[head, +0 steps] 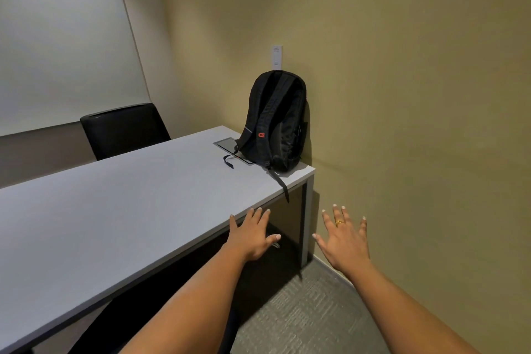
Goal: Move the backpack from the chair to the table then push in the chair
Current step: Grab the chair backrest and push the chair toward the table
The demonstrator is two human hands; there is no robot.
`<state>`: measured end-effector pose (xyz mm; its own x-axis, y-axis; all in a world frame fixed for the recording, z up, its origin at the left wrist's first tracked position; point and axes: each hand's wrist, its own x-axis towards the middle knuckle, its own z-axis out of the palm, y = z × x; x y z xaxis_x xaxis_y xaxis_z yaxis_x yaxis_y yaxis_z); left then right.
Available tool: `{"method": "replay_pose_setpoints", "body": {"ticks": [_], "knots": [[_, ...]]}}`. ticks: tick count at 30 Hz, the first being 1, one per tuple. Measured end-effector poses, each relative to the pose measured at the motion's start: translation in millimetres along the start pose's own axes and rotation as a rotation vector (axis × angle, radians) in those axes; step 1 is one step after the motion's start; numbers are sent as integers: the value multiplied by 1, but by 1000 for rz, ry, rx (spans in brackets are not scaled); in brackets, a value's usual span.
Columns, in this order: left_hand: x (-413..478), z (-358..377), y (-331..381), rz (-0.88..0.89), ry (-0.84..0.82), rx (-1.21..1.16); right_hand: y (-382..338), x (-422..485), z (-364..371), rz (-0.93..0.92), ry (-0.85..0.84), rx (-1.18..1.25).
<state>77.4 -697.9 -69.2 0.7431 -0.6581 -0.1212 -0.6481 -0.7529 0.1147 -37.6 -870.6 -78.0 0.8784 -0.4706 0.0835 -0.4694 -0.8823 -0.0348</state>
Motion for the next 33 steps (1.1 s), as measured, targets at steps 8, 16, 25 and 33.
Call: {"method": "replay_pose_setpoints", "body": {"ticks": [8,16,25,33], "knots": [[-63,21,8,70,-37,-1,-21,-87,-12,53,11,-8],[-153,23,0,123,-35,37,-48,-187,-13,140,4,24],[-258,20,-25,139,-37,66,-97,-282,-19,187,-24,74],[-305,-4,-54,155,4,74,-145,-323,-38,212,1,95]]}}
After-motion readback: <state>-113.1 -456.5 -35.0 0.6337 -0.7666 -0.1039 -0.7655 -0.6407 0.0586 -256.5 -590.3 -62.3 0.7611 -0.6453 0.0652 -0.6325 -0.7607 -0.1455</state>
